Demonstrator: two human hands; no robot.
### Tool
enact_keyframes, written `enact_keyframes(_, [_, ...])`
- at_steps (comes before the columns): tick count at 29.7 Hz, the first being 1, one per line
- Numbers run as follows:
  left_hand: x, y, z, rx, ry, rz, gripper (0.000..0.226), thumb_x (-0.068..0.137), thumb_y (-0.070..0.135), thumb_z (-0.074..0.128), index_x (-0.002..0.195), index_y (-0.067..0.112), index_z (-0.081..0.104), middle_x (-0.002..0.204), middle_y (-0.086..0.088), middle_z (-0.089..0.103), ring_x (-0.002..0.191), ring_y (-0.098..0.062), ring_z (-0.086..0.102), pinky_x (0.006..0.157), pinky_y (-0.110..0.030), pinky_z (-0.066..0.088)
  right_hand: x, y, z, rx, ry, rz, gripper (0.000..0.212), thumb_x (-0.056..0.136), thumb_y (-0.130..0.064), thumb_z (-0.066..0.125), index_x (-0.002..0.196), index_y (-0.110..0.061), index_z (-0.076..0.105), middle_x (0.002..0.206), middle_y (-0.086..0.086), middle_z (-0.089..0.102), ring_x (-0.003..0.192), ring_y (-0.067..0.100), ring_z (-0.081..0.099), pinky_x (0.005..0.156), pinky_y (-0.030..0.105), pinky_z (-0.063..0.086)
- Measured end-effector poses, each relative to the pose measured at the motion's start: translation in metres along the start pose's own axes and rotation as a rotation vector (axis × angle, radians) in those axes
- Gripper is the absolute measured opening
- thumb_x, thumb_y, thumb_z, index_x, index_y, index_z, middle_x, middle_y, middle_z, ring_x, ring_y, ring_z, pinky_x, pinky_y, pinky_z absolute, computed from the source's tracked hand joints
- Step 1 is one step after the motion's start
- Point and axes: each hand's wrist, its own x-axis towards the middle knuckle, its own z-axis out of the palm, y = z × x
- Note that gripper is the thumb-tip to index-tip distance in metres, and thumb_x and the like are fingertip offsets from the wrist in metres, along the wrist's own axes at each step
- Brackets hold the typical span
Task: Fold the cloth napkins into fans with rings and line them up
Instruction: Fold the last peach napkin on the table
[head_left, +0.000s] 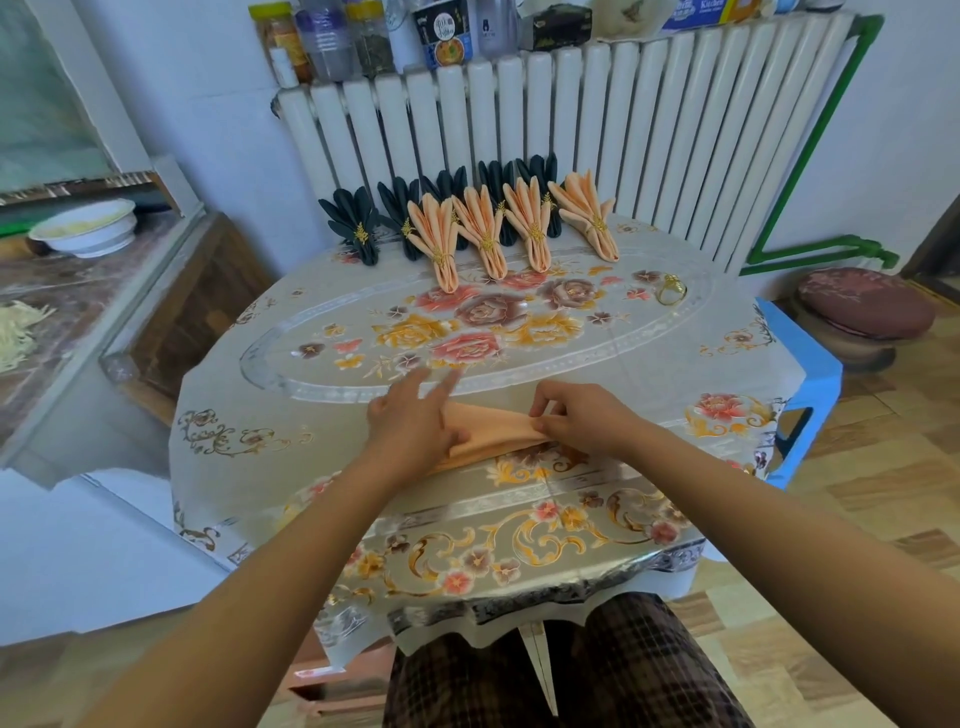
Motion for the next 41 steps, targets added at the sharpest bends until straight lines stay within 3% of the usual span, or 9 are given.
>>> enact_keyframes(2, [-0.001,0.005,0.001,0.164,0.064,0.303,0.051,0.1,0.029,0.042,0.148,0.037,0.027,0.16,0.004,0.011,0.147,-0.013,0.01,0.115,-0.04,-0.003,0.002,-0.001,-0.002,-0.029,-0.025,-0.003,0.003,0.089,-0.028,0.06,0.091,-0.027,0.057,0.09,-0.004,0.056,0.081,0.014,0.052,0.07,0.026,0.041])
enact_keyframes(4, [-0.002,0.006,0.006,0.15,0.015,0.462,0.047,0.103,0.021,0.031,0.149,0.031,0.028,0.159,0.008,0.016,0.146,-0.008,0.013,0.116,-0.032,-0.006,0.004,-0.003,-0.003,-0.06,-0.034,-0.006,0.004,0.09,-0.028,0.06,0.092,-0.027,0.057,0.09,-0.004,0.057,0.081,0.014,0.053,0.07,0.026,0.04])
enact_keyframes(9, [-0.003,-0.003,0.028,-0.055,-0.118,0.484,0.068,0.087,0.05,0.0,0.151,0.028,0.012,0.158,0.008,0.001,0.146,-0.007,-0.001,0.111,-0.018,-0.014,0.003,0.003,0.007,0.013,0.047,-0.004,0.008,0.088,-0.026,0.062,0.095,-0.024,0.06,0.096,-0.005,0.051,0.083,0.011,0.052,0.074,0.025,0.042])
enact_keyframes(17, [-0.006,-0.007,0.038,-0.001,-0.114,0.477,0.077,0.084,0.068,-0.007,0.151,0.031,0.0,0.15,0.015,-0.016,0.138,0.002,-0.017,0.108,-0.016,-0.021,-0.015,0.025,0.017,0.34,0.308,0.101,0.005,0.083,-0.015,0.07,0.082,-0.02,0.071,0.08,-0.003,0.065,0.067,0.009,0.054,0.057,0.012,0.04])
enact_keyframes(22, [-0.005,-0.006,0.039,-0.003,-0.099,0.489,0.075,0.079,0.064,-0.011,0.147,0.033,-0.006,0.15,0.014,-0.017,0.137,0.001,-0.018,0.104,-0.012,-0.025,-0.016,0.039,0.011,0.2,0.303,0.159,0.005,0.084,-0.027,0.069,0.08,-0.027,0.073,0.074,-0.018,0.061,0.082,0.012,0.055,0.085,0.038,0.043])
enact_keyframes(25, [-0.004,-0.004,0.039,-0.019,-0.109,0.479,0.076,0.082,0.064,-0.007,0.15,0.031,-0.001,0.15,0.014,-0.016,0.137,0.002,-0.018,0.105,-0.013,-0.023,-0.018,0.037,0.013,0.034,0.383,0.11,0.008,0.086,-0.024,0.067,0.085,-0.025,0.075,0.081,-0.009,0.063,0.091,0.019,0.051,0.083,0.035,0.031])
enact_keyframes(28, [-0.003,-0.004,0.036,-0.001,-0.115,0.468,0.056,0.101,0.05,0.015,0.151,0.029,0.004,0.157,0.008,-0.009,0.144,-0.005,-0.011,0.108,-0.016,-0.019,-0.017,0.029,0.021,-0.193,0.555,-0.217,0.012,0.078,-0.013,0.069,0.086,-0.019,0.076,0.082,-0.002,0.066,0.087,0.021,0.048,0.076,0.033,0.027])
enact_keyframes(31, [-0.002,-0.001,0.03,0.014,-0.153,0.464,0.053,0.105,0.034,0.028,0.152,0.024,0.007,0.16,0.002,-0.004,0.147,-0.011,-0.004,0.112,-0.02,-0.012,-0.016,0.023,0.028,-0.179,0.45,-0.454,0.018,0.073,-0.016,0.071,0.09,-0.015,0.076,0.085,-0.001,0.069,0.084,0.017,0.049,0.072,0.032,0.041])
enact_keyframes(41, [0.007,0.02,0.003,0.177,-0.182,0.483,0.05,0.101,0.026,0.038,0.149,0.016,0.032,0.156,-0.004,0.028,0.138,-0.019,0.034,0.11,-0.03,0.029,-0.003,0.018,0.012,-0.335,0.27,-0.575,0.024,0.059,-0.014,0.086,0.081,-0.013,0.077,0.072,0.001,0.07,0.064,0.021,0.064,0.065,0.028,0.052])
